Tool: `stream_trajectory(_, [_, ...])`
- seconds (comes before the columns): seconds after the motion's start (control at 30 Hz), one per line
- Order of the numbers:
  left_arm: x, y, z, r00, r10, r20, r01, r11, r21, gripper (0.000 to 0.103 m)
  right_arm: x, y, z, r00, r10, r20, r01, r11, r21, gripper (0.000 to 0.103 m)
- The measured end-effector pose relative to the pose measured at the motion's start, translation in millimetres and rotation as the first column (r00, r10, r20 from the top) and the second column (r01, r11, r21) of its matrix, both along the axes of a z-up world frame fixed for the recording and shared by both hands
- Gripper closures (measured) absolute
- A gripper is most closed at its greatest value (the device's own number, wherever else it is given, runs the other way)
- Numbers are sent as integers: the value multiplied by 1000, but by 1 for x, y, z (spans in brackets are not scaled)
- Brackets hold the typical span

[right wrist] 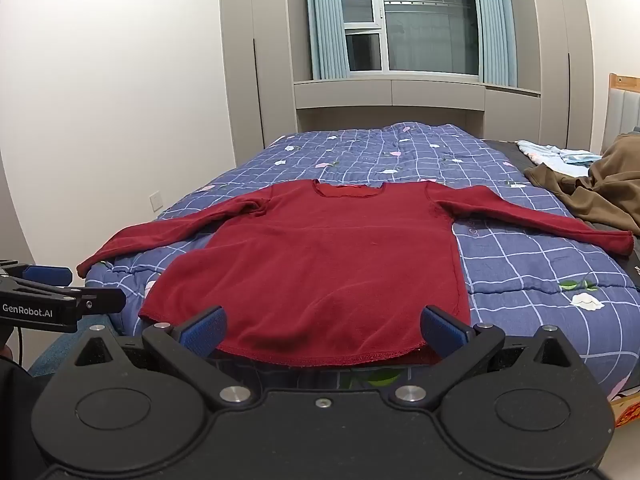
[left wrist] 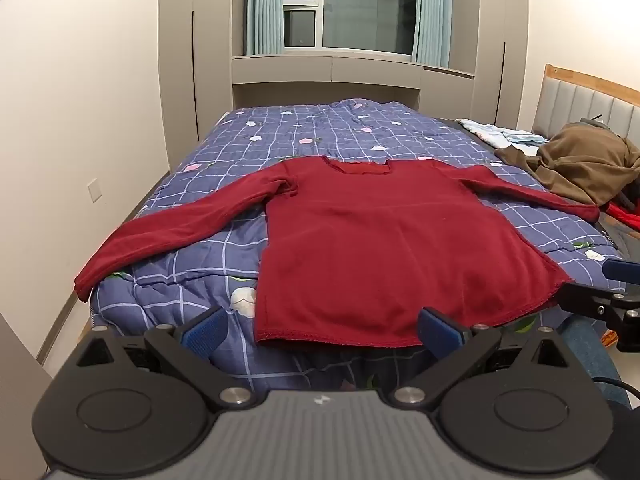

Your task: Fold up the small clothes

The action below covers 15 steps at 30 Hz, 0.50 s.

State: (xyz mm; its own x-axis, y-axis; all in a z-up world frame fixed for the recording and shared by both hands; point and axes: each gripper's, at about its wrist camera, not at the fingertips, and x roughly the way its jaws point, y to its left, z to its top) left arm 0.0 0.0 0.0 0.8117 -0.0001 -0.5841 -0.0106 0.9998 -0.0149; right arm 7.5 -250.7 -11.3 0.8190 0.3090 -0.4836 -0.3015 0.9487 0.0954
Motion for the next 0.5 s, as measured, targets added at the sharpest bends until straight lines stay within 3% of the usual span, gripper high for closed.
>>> stream_trajectory(0.5, [0,0,0,1000,-2,-2,2,1000,0,0,0,1,0,1000,0,-1,0,1000,-3,0])
